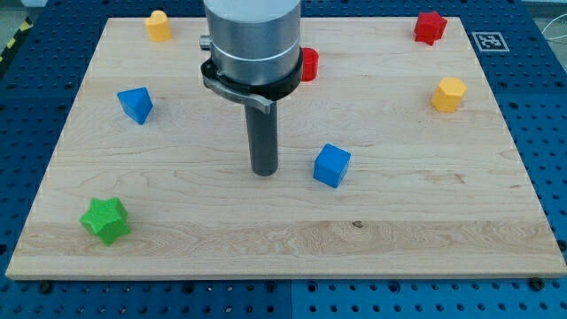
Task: Slide the red circle towards the center
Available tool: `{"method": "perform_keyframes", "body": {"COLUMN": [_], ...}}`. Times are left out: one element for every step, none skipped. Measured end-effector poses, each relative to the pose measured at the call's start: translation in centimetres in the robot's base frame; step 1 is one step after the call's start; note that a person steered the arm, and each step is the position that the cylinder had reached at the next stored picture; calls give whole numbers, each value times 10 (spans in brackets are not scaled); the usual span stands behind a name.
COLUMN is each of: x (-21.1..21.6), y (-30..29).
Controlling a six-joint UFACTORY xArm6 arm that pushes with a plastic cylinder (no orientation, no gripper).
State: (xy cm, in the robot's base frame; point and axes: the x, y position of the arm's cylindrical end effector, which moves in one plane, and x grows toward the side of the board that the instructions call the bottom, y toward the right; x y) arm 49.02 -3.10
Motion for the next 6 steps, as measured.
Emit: {"method": "perform_keyframes", "body": {"x": [-25,-50,-74,-108,-143,-172], "y": [-5,-5,-5,-6,-9,-9]}}
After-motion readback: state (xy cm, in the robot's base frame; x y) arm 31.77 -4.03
